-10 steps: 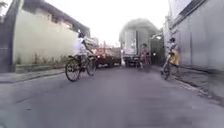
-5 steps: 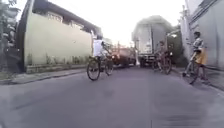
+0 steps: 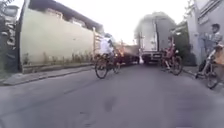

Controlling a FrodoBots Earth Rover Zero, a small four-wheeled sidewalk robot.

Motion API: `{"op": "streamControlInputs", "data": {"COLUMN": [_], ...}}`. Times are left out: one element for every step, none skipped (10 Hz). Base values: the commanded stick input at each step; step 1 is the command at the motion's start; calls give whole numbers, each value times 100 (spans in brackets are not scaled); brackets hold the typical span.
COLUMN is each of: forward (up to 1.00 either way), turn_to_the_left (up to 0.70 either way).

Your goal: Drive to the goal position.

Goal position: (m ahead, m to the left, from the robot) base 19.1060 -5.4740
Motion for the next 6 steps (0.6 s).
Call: {"op": "streamControlInputs", "data": {"forward": [100, 100, 100, 100, 100, 100], "turn_to_the_left": [-35, -35, -35, -35, -35, -35]}}
